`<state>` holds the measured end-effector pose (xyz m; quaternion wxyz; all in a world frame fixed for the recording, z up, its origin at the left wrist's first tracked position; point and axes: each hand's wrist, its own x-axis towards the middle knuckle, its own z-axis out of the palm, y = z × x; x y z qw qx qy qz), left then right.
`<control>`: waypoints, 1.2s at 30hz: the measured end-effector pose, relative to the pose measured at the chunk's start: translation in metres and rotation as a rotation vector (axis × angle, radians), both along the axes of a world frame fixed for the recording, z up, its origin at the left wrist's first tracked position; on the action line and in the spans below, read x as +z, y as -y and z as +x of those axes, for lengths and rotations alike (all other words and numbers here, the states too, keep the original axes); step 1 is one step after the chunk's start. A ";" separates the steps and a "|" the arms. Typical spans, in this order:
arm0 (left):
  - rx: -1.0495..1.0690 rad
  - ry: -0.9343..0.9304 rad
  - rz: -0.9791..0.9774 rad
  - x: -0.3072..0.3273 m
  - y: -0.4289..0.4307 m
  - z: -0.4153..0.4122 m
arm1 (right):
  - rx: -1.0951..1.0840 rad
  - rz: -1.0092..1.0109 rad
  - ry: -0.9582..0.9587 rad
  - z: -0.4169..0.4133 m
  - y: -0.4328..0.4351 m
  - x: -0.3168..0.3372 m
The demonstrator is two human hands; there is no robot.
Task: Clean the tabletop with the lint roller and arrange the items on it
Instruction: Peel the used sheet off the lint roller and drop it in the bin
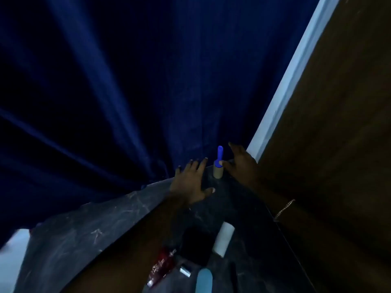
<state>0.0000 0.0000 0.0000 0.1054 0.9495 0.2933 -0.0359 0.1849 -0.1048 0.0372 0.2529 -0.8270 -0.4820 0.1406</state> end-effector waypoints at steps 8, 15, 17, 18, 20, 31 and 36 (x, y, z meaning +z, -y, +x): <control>0.218 0.115 -0.310 -0.057 -0.026 0.072 | -0.034 0.050 -0.167 0.033 -0.053 -0.042; 0.320 0.394 -0.635 -0.084 -0.024 0.107 | 0.004 0.075 -0.145 0.046 -0.059 -0.062; 0.338 0.454 -0.673 -0.085 -0.021 0.106 | -0.007 0.093 -0.156 0.048 -0.054 -0.063; 0.340 0.466 -0.681 -0.084 -0.019 0.105 | -0.013 0.100 -0.181 0.048 -0.051 -0.061; 0.324 0.489 -0.689 -0.078 -0.016 0.098 | -0.035 0.132 -0.250 0.046 -0.040 -0.056; 0.086 0.597 -0.460 -0.014 0.032 0.009 | -0.057 0.246 -0.488 -0.011 0.058 0.010; 0.026 0.559 -0.345 0.009 0.067 -0.047 | 0.052 0.035 -0.352 -0.046 0.109 0.035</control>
